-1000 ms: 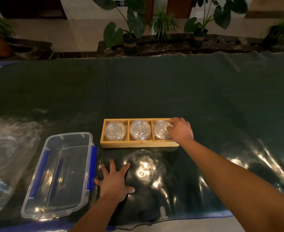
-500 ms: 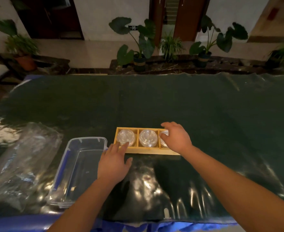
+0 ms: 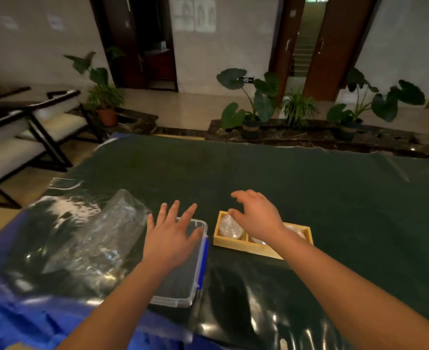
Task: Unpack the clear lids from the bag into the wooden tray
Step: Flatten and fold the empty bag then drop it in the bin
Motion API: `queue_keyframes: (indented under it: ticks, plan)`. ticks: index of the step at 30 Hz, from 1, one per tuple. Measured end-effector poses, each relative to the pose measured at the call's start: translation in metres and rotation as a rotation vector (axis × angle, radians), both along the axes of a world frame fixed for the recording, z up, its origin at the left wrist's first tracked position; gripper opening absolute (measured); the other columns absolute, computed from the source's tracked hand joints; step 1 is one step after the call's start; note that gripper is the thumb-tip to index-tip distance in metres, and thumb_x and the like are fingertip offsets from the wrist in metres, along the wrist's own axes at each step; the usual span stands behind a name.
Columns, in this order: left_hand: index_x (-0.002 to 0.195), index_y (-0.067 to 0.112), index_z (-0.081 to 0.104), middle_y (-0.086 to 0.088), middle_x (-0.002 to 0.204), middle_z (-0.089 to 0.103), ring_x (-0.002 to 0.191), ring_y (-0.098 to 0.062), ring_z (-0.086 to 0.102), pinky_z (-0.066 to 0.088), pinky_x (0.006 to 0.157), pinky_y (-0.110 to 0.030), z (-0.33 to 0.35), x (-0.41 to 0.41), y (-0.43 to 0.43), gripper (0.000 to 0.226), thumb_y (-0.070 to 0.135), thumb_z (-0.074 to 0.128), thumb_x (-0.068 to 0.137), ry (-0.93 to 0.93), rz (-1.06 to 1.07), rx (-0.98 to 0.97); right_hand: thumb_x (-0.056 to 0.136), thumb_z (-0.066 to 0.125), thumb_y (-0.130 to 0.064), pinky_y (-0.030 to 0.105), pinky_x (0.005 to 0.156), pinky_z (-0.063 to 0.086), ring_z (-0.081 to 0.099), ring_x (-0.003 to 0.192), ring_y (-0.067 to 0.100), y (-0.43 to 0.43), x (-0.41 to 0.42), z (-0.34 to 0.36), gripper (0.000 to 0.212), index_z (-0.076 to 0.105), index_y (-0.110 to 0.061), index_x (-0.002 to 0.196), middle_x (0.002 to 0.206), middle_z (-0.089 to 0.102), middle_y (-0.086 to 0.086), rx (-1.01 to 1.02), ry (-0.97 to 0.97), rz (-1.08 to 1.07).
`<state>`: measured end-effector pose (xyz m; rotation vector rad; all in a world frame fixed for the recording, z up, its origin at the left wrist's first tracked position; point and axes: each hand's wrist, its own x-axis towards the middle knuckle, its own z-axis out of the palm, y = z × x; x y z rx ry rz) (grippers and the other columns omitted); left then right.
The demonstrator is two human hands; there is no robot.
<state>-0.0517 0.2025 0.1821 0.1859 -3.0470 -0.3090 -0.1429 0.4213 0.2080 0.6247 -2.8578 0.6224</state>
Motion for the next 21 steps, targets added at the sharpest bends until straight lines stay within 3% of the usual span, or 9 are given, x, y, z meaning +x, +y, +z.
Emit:
queue_keyframes:
  ticks: [13,21]
  plan:
    - [0.159,0.049,0.013,0.0,0.173,0.012,0.159,-0.032,0.007,0.012,0.124,-0.06,-0.032,0.083,-0.149,0.069,0.067,0.035,0.096,-0.088,0.313,0.035,0.091,0.058,-0.042,0.039,0.089,0.052,0.06,0.114,0.024,-0.175,0.027,-0.018,0.047,0.055,-0.025,0.135,0.123,0.064,0.003,0.03,-0.177,0.262]
    - [0.159,0.048,0.012,-0.006,0.172,0.011,0.157,-0.037,0.008,0.02,0.123,-0.061,-0.067,0.099,-0.201,0.074,0.073,0.033,0.093,-0.144,0.405,0.09,0.088,0.064,-0.04,0.036,0.086,0.05,0.064,0.106,0.025,-0.242,0.02,-0.056,0.043,0.06,-0.022,0.127,0.116,0.067,0.004,0.038,-0.325,0.245]
